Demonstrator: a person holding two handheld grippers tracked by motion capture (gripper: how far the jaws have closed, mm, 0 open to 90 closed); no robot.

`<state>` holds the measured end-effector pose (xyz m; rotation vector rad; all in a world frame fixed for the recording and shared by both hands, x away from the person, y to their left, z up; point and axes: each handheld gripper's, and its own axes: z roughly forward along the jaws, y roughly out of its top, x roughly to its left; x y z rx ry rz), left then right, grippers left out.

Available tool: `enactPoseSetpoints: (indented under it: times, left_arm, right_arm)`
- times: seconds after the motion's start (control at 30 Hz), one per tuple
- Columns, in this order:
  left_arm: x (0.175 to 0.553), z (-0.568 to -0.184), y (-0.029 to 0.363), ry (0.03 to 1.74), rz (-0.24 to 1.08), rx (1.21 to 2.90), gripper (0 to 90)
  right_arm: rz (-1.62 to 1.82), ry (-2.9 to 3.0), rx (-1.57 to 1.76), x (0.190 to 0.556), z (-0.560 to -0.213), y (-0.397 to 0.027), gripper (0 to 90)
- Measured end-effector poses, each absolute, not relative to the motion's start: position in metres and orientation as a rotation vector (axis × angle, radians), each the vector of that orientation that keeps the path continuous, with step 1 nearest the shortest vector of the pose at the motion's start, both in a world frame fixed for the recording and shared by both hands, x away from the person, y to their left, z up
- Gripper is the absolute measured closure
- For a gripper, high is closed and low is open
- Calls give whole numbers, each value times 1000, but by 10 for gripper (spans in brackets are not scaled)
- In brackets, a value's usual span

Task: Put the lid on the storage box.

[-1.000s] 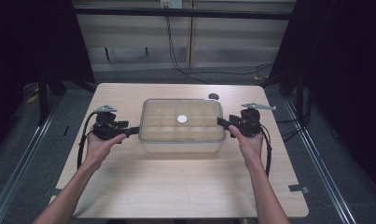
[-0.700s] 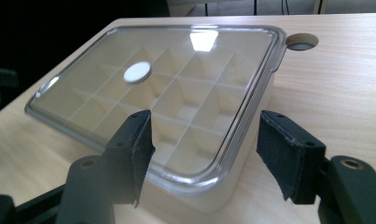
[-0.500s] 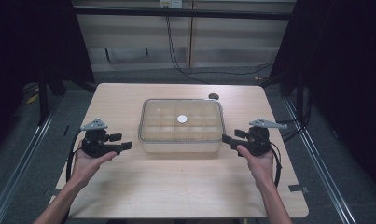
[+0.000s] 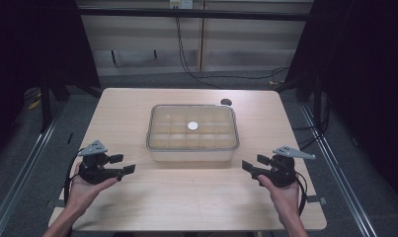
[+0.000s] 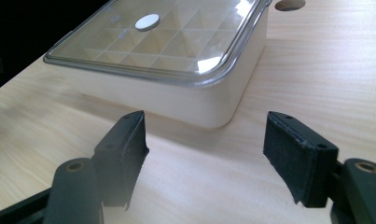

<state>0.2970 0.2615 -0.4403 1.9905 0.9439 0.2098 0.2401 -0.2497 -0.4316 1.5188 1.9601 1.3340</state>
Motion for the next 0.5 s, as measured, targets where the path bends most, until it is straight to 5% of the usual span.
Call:
enactPoseSetpoints:
  times: [0.5]
  left_arm:
    - [256, -456, 274, 984, 229, 1954, 299]
  right_arm:
    - [1399, 1904, 1591, 196, -452, -267, 304]
